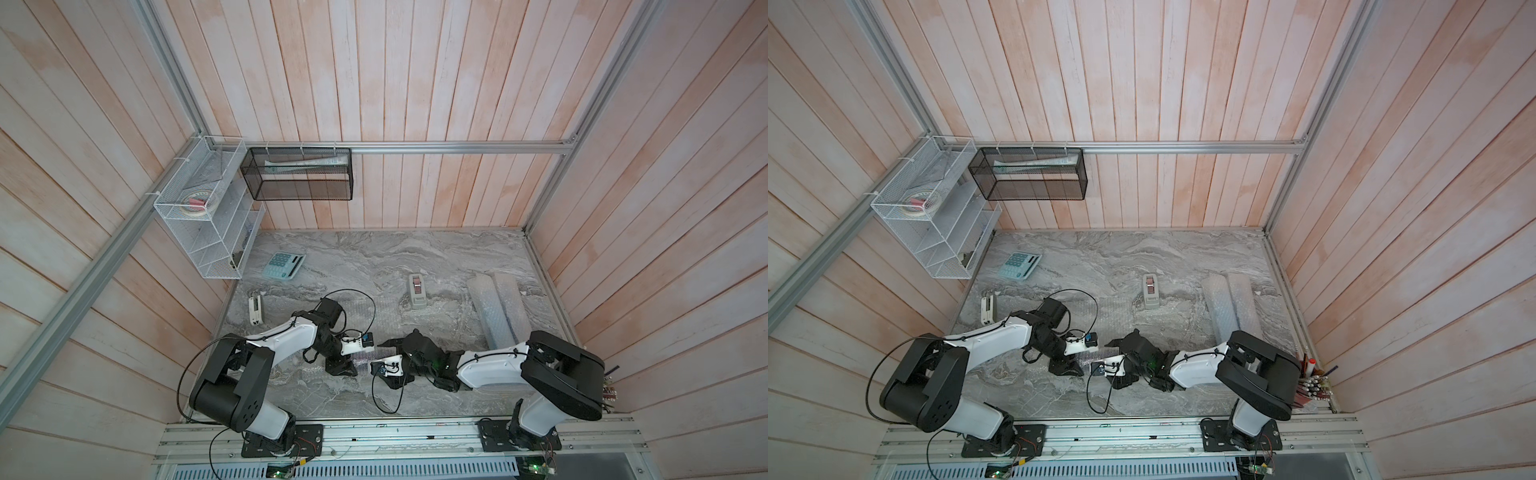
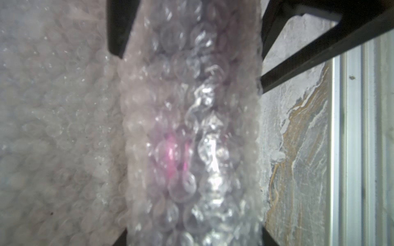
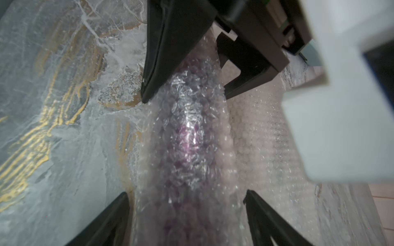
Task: Wrap wine bottles in bubble wrap
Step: Wrap the wine bottle in bubble wrap.
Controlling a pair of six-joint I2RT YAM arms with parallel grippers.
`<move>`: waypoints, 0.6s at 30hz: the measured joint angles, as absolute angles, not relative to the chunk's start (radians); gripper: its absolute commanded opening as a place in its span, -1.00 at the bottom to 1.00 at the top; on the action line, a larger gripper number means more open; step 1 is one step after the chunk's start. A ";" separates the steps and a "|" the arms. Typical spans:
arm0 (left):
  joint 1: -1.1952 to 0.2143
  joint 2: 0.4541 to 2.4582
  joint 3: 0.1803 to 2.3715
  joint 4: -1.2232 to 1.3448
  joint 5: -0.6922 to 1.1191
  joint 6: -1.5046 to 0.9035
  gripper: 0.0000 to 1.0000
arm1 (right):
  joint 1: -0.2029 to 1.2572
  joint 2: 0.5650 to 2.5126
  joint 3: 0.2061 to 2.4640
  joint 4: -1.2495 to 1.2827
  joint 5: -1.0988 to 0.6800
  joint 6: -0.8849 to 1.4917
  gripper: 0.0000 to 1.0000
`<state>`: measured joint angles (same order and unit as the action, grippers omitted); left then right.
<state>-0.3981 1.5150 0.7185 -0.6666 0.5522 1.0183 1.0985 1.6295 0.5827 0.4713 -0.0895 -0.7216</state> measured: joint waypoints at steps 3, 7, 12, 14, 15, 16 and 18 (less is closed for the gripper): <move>-0.397 1.516 0.719 -0.667 0.554 1.016 0.12 | 1.108 1.653 0.593 0.473 -0.071 -0.737 0.54; -0.397 1.517 0.719 -0.667 0.556 1.012 0.23 | 1.112 1.689 0.636 0.456 -0.057 -0.742 0.39; -0.395 1.514 0.719 -0.678 0.572 1.002 0.46 | 1.113 1.704 0.662 0.421 -0.049 -0.733 0.20; -0.395 1.509 0.719 -0.686 0.573 0.999 0.56 | 1.113 1.704 0.666 0.410 -0.049 -0.726 0.16; -0.395 1.505 0.719 -0.692 0.572 0.997 0.61 | 1.113 1.704 0.670 0.401 -0.050 -0.721 0.15; -0.395 1.499 0.719 -0.695 0.572 0.996 0.65 | 1.113 1.704 0.674 0.393 -0.052 -0.711 0.13; -0.395 1.474 0.719 -0.705 0.573 0.989 0.75 | 1.109 1.703 0.685 0.372 -0.068 -0.683 0.12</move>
<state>-0.3954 1.4742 0.7189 -0.7052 0.5728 0.9894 1.1091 1.7035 0.6849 0.3717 -0.0685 -0.6830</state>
